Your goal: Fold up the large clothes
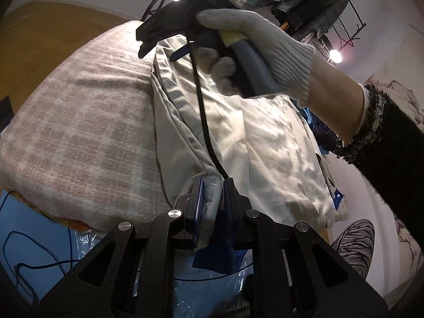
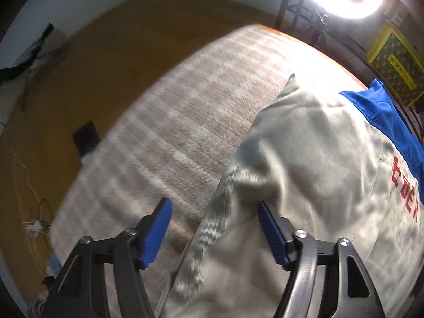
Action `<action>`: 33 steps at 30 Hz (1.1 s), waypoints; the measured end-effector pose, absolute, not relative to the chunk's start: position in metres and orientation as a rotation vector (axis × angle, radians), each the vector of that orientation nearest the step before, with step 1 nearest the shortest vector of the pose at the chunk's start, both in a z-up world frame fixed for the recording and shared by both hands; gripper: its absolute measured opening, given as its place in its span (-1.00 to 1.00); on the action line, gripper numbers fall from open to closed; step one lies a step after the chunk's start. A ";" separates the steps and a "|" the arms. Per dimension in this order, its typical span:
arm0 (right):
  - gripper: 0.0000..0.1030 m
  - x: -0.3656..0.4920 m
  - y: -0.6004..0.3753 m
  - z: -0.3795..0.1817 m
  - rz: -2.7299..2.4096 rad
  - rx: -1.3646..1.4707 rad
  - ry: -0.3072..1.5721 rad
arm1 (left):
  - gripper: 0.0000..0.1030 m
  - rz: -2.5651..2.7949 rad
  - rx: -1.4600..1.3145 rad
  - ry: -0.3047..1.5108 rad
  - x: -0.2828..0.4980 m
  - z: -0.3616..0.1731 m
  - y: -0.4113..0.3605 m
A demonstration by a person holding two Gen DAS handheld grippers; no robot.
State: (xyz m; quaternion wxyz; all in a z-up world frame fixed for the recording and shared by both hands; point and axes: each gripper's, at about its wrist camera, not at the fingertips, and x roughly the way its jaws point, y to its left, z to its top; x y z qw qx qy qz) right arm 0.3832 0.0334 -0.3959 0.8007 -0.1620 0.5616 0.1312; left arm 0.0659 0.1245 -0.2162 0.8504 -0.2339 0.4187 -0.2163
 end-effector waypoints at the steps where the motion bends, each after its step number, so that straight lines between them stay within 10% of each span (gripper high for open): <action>1: 0.16 0.386 0.033 -0.401 0.268 -0.350 1.218 | -0.74 -0.461 -0.491 0.882 0.067 -0.215 0.124; 6: -0.04 0.390 0.023 -0.420 0.238 -0.349 1.250 | -0.74 -0.464 -0.481 0.886 0.070 -0.214 0.121; 13: -0.96 0.391 0.000 -0.417 0.255 -0.298 1.225 | -0.74 -0.479 -0.417 0.875 0.068 -0.203 0.102; 33: -0.99 0.320 -0.215 -0.351 0.489 0.482 0.914 | -0.74 -0.610 -0.133 0.851 0.045 -0.162 -0.009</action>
